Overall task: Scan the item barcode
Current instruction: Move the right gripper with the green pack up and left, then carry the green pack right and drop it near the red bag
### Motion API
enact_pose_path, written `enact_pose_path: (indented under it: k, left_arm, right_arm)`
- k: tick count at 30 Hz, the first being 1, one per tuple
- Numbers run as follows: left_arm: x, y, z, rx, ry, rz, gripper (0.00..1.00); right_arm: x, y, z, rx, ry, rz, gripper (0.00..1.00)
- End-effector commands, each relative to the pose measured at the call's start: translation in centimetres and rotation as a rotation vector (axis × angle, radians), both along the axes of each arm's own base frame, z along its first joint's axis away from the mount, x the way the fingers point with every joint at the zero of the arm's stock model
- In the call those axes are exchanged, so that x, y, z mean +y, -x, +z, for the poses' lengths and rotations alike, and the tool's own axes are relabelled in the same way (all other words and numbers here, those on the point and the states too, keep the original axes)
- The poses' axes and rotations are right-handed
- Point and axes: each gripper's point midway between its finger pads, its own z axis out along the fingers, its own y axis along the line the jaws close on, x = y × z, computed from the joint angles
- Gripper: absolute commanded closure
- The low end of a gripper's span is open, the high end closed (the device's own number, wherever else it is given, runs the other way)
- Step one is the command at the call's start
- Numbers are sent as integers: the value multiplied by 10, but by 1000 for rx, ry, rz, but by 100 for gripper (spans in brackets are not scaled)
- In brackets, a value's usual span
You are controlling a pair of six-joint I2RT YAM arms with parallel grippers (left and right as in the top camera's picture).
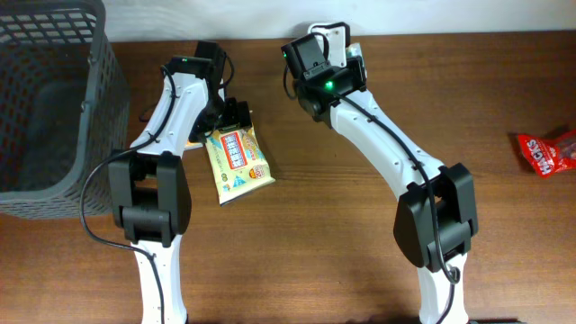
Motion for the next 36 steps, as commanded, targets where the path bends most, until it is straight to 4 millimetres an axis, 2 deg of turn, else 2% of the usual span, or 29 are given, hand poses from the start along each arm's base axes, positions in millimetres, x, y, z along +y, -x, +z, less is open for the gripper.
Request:
enact_pose_path:
  k: [1, 3, 6, 10, 17, 21, 31, 33, 35, 36]
  left_arm:
    - [4, 0, -1, 4, -7, 17, 1]
    - [4, 0, -1, 4, -7, 17, 1]
    - [4, 0, -1, 4, -7, 17, 1]
    - [4, 0, -1, 4, -7, 17, 1]
    - [4, 0, -1, 4, -7, 17, 1]
    - [4, 0, -1, 4, -7, 17, 1]
    - [4, 0, -1, 4, -7, 17, 1]
    - [4, 0, -1, 4, -7, 17, 1]
    - [4, 0, -1, 4, -7, 17, 1]
    - [4, 0, -1, 4, -7, 17, 1]
  right_arm:
    - [3, -14, 23, -59, 55, 37, 96]
    - [16, -27, 22, -66, 58, 116, 96]
    - [25, -42, 26, -116, 74, 151, 96]
    - [47, -59, 0, -75, 84, 297, 96]
    - [53, -86, -22, -60, 291, 398, 96]
    - [39, -93, -38, -12, 364, 406, 96]
    - [26, -96, -37, -16, 362, 365, 96]
    - [11, -94, -34, -11, 382, 306, 96]
    - [-13, -92, -30, -1, 413, 211, 96]
    - [-32, -89, -27, 9, 435, 138, 96]
